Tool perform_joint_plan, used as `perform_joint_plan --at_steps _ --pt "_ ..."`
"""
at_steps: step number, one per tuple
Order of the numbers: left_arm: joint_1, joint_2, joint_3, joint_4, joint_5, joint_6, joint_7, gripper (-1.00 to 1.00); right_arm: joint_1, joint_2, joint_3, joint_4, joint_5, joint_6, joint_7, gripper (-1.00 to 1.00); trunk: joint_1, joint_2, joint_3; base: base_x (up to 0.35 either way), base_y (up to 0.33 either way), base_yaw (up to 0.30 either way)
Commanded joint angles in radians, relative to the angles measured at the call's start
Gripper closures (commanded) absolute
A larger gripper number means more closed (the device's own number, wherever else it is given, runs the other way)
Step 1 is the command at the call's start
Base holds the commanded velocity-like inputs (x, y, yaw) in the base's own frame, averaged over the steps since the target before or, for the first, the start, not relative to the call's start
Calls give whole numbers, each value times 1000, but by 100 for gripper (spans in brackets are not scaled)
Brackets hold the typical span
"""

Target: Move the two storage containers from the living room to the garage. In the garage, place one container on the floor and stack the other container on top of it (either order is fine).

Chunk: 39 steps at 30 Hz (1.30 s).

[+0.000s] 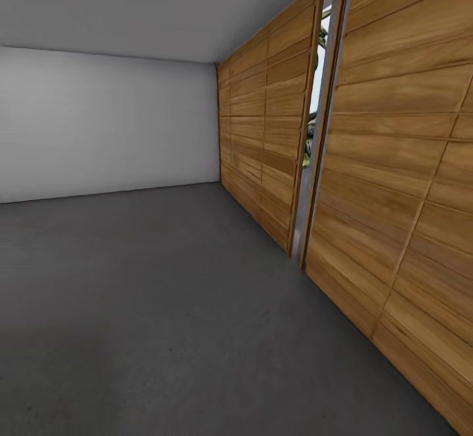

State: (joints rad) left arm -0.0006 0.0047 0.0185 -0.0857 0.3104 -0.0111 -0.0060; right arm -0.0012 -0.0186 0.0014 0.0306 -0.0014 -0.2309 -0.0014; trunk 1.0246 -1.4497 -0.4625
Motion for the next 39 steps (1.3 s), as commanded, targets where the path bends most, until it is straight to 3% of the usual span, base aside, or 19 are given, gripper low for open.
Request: perform_joint_plan --at_steps 1,14,25,39 --pt "0 0 1 0 4 -1 -1 -100 0 0 0 2 0 -5 0 -100 0 0 -1 251 -145 268" --pt "0 1 1 0 4 -1 0 -100 0 -1 0 2 0 -5 0 -100 0 0 -1 287 -157 263" --pt "0 1 1 -1 4 -1 0 -100 0 1 2 2 2 -5 0 -100 0 0 -1 299 -152 80" --pt "0 0 1 -1 4 -1 4 -100 0 0 2 2 3 -5 0 -100 0 0 -1 245 -117 261"
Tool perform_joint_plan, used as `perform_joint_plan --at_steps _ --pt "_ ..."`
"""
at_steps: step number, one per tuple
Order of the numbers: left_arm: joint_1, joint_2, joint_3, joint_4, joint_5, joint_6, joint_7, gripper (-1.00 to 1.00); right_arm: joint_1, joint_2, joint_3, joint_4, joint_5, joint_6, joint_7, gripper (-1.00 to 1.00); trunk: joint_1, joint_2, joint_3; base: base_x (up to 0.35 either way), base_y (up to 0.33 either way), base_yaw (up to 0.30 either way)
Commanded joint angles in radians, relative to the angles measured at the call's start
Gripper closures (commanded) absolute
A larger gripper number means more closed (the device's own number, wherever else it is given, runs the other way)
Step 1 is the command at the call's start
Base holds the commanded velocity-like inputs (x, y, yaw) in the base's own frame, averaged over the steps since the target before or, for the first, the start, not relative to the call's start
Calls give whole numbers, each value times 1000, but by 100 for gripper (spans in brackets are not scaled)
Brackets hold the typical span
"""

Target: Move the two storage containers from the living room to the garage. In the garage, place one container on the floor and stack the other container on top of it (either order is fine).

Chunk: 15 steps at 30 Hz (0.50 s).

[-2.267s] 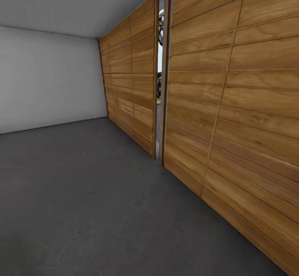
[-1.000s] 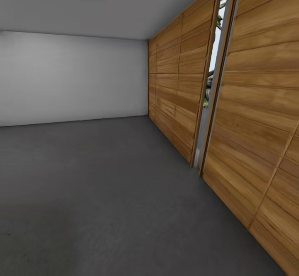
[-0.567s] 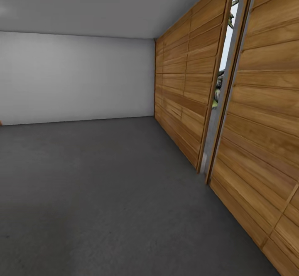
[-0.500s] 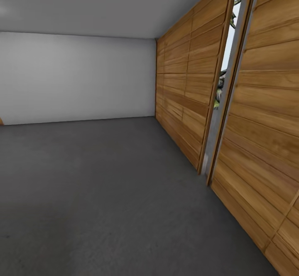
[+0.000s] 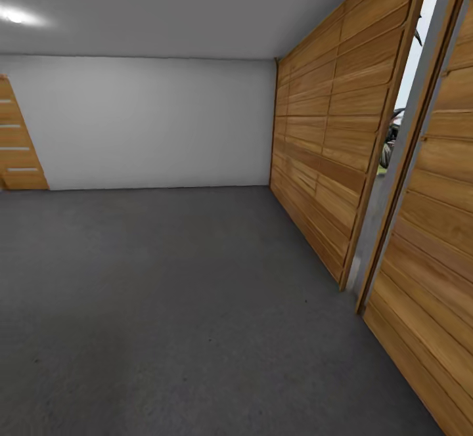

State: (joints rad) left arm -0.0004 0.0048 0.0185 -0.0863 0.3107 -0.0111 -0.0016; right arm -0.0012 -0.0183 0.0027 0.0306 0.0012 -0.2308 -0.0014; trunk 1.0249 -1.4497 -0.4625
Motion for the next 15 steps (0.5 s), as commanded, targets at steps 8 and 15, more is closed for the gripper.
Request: perform_joint_plan --at_steps 8,15 --pt "-1 0 1 0 4 -1 0 -100 0 0 0 2 0 -5 0 -100 0 0 -1 14 -7 268" --pt "0 0 1 0 4 -1 0 -100 0 0 0 1 -1 -5 0 -100 0 0 -1 0 0 268"
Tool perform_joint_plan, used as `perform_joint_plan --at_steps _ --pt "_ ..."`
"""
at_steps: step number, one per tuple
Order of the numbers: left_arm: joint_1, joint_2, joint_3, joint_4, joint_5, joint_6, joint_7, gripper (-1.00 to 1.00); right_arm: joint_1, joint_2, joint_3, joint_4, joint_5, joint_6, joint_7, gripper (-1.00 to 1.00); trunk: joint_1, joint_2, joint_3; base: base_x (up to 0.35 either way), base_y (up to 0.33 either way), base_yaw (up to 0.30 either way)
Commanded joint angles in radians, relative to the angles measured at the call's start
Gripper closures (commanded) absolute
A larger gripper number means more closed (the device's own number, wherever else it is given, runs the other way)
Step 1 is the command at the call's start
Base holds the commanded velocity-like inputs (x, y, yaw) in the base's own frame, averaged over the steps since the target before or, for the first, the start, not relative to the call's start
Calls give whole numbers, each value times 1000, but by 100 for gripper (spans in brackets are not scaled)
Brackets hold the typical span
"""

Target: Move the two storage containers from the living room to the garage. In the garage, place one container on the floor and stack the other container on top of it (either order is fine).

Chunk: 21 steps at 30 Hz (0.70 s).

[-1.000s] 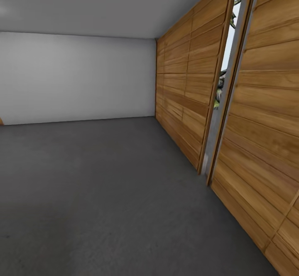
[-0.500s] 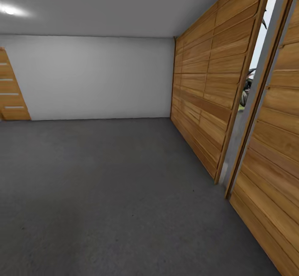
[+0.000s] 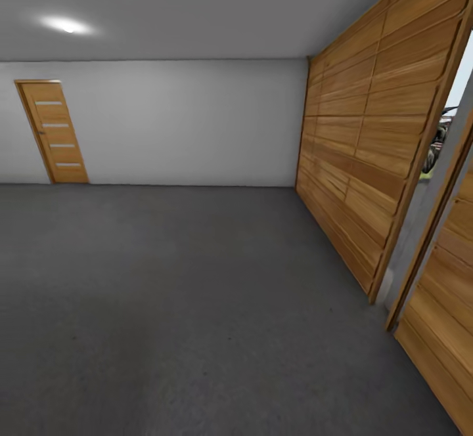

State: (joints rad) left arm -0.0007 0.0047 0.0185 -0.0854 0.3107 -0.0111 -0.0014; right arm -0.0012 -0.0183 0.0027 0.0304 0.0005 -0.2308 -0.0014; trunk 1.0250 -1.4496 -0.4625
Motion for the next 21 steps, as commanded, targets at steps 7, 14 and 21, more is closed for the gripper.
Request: perform_joint_plan --at_steps 7,14,21 --pt "0 0 1 -1 4 -1 0 -100 0 0 0 2 0 -5 0 -100 0 0 -1 0 0 268" --pt "0 -2 1 -1 3 -2 0 -100 0 0 -1 2 0 -5 0 -100 0 0 -1 0 0 268" --pt "0 -2 1 -1 4 -3 1 -100 0 0 -1 2 0 -5 0 -100 0 0 -1 1 0 268"
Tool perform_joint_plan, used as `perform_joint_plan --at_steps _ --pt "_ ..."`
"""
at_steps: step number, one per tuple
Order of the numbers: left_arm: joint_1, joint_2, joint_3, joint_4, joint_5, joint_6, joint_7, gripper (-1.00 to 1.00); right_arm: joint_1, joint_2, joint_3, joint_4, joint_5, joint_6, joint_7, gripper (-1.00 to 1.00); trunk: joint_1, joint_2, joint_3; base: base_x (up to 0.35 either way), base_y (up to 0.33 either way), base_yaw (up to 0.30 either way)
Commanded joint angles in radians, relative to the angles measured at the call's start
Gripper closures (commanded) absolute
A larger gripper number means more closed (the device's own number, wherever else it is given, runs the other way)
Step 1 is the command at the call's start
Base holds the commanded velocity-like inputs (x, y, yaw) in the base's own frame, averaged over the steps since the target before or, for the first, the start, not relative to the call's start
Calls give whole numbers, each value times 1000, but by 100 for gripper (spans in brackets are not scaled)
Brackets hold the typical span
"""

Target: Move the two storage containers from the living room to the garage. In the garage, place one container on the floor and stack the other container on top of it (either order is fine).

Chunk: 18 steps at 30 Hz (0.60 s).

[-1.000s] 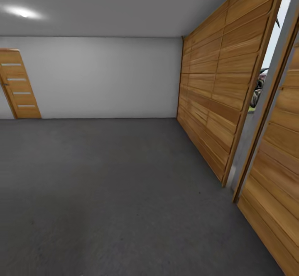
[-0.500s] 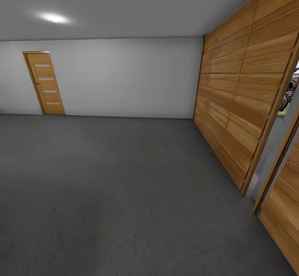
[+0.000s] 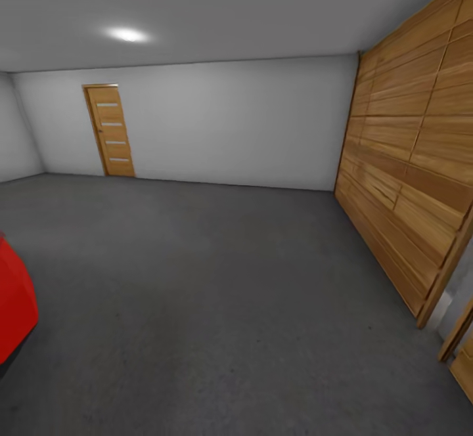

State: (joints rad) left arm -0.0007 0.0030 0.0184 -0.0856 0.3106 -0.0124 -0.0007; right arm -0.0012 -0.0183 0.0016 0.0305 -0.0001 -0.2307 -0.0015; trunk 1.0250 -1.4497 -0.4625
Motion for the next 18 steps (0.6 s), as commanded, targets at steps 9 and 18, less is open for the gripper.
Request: perform_joint_plan --at_steps 9,18 --pt "0 2 0 0 2 0 -1 -100 0 -2 3 2 0 2 0 -100 0 0 -1 224 0 135" --pt "0 2 0 -1 2 2 -1 -100 0 -4 3 2 -1 5 4 -100 0 0 -1 314 0 5"
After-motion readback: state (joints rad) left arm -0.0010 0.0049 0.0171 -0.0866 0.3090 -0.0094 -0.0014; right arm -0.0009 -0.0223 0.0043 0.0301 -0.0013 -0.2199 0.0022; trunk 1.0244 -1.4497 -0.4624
